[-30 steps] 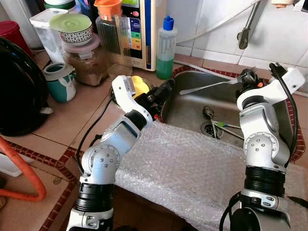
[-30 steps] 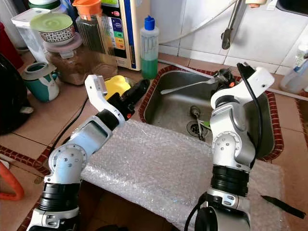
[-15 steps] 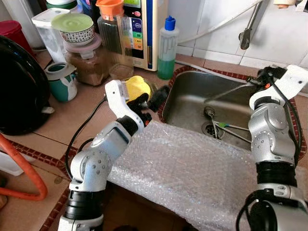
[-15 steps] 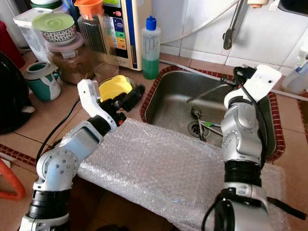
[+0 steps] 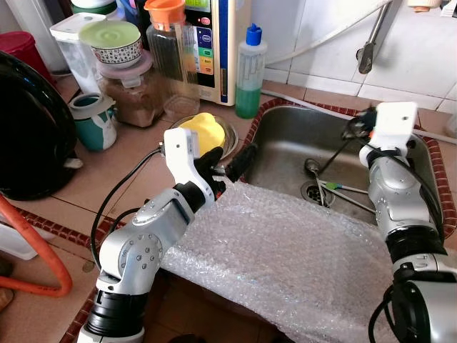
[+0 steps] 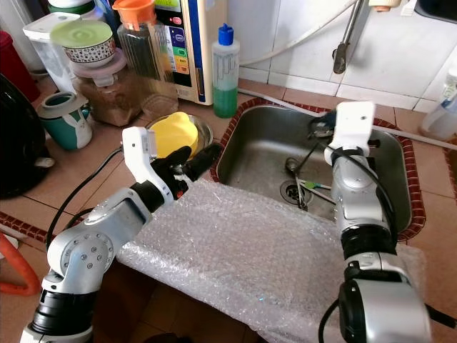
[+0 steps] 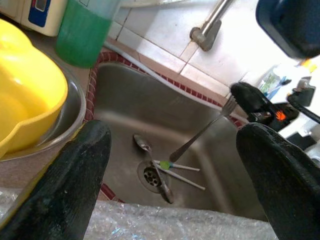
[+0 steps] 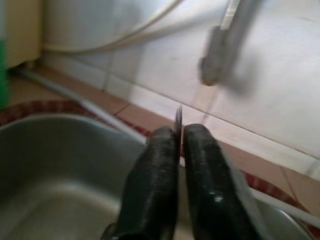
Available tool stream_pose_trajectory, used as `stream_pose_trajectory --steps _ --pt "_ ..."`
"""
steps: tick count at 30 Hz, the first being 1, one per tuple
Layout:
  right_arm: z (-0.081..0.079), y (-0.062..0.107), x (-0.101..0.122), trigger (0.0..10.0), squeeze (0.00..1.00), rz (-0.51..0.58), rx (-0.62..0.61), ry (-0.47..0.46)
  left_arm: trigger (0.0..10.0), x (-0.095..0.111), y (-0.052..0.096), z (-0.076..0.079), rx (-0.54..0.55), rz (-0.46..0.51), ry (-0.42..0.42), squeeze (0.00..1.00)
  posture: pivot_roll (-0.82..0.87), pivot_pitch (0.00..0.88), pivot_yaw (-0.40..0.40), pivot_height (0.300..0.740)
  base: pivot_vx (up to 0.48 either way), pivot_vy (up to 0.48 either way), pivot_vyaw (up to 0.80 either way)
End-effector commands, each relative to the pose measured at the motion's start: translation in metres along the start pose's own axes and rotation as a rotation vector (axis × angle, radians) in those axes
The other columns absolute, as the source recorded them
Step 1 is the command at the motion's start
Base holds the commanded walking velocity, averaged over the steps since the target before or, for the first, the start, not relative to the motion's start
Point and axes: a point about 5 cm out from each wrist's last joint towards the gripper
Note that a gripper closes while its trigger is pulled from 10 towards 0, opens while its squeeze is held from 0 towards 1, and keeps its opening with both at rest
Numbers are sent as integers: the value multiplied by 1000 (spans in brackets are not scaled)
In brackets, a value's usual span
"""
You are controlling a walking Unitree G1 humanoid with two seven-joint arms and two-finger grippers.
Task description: Kitchen organization
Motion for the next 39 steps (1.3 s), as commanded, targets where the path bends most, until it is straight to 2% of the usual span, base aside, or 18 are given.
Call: stream_pose_trajectory --steps 1,11,20,27,28,33,35,37,39 --pt "2 -3 2 10000 1000 3 33 45 10000 0 2 3 -20 -11 -32 0 81 103 76 740 0 0 0" --pt "-2 -1 -6 10000 1000 -17 76 53 10000 4 1 6 -42 -10 -67 0 84 97 80 740 0 0 0" --pt "-12 -3 -4 10000 1000 -3 155 32 10000 -5 5 11 -127 -82 -96 0 82 88 78 740 0 0 0" --pt "-19 -2 -3 10000 1000 13 216 12 10000 -5 5 10 -120 -82 -121 0 79 90 74 740 0 0 0" --pt "-19 -2 0 10000 1000 28 215 7 10000 1 2 1 -46 -44 -149 0 76 92 72 740 0 0 0" --pt "-23 0 12 10000 1000 99 226 -61 10000 21 -5 -29 148 40 -210 0 62 92 66 740 0 0 0" --pt "-24 1 15 10000 1000 114 227 -68 10000 23 -6 -34 174 50 -211 0 62 92 66 740 0 0 0" --pt "-32 7 22 10000 1000 160 243 -118 10000 33 -8 -49 248 76 -229 0 41 92 62 740 0 0 0" --pt "-39 16 30 10000 1000 186 264 -210 10000 39 -10 -61 294 84 -259 0 26 93 62 740 0 0 0"
Point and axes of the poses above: a point about 5 cm out from each wrist's last joint towards the gripper, its own y axis pointing back from the gripper into the wrist, its own x axis along the axis of the wrist's last joint, z = x × y, and after that the axes turned 8 degrees about -y, right-handed
